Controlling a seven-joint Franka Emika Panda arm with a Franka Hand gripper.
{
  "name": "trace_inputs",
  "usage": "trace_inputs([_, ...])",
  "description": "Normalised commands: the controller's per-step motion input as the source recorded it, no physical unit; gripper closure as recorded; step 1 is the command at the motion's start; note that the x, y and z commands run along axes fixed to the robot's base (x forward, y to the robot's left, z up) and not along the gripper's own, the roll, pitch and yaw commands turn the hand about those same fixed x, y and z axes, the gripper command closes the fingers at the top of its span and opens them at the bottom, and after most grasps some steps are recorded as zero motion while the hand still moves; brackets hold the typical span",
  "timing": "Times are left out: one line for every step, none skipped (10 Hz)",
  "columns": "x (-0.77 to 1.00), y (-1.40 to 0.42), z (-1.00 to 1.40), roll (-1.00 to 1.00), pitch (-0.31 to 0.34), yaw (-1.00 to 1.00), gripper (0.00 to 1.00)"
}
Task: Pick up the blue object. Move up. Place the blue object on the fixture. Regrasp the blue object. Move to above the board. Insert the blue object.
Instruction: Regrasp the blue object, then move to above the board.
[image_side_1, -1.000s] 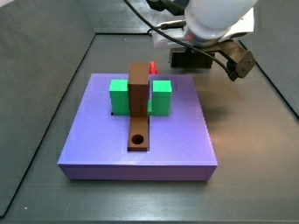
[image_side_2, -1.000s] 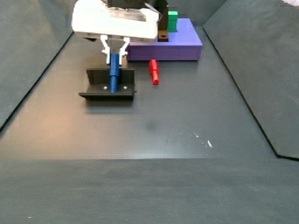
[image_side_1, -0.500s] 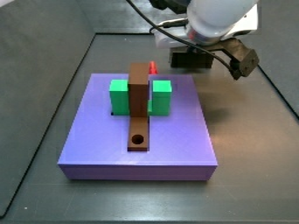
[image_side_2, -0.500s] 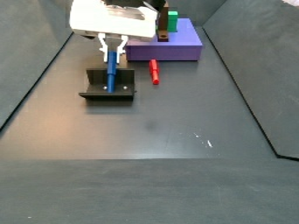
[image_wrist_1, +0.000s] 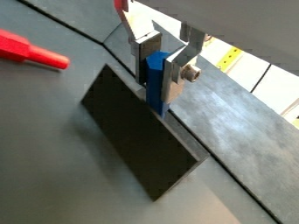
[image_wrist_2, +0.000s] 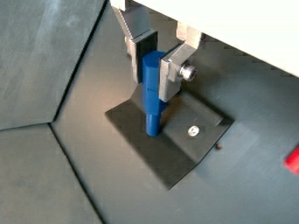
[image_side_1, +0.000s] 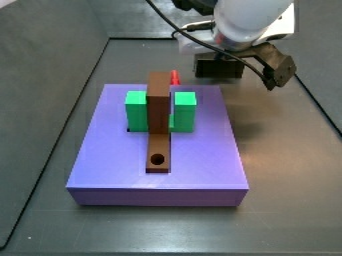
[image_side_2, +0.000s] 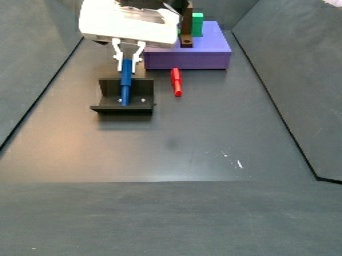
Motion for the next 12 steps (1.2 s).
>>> trace_inputs([0.00, 0.00, 0.00, 0.00, 0.000, 0.00, 1.00])
trace_inputs([0.00, 0.00, 0.00, 0.00, 0.000, 0.00, 1.00])
trace_inputs([0.00, 0.00, 0.00, 0.00, 0.000, 0.00, 1.00])
trace_inputs([0.00, 0.00, 0.00, 0.00, 0.000, 0.00, 1.00])
trace_inputs([0.00, 0.00, 0.00, 0.00, 0.000, 0.00, 1.00])
trace_inputs([0.00, 0.00, 1.40, 0.00, 0.000, 0.00, 1.00])
trace_inputs([-0.01, -0.01, 1.40, 0.01, -0.016, -0.02, 1.00])
trace_inputs([-0.05, -0.02, 1.40, -0.06, -0.054, -0.04, 1.00])
trace_inputs([-0.05, 0.00, 1.40, -0.03, -0.051, -0.03, 1.00])
trace_inputs([-0.03, -0.02, 1.40, -0.02, 0.014, -0.04, 1.00])
trace_inputs([-0.03, -0.03, 1.40, 0.00, 0.031, -0.05, 1.00])
trace_inputs([-0.04, -0.01, 1.40, -0.01, 0.044, -0.03, 1.00])
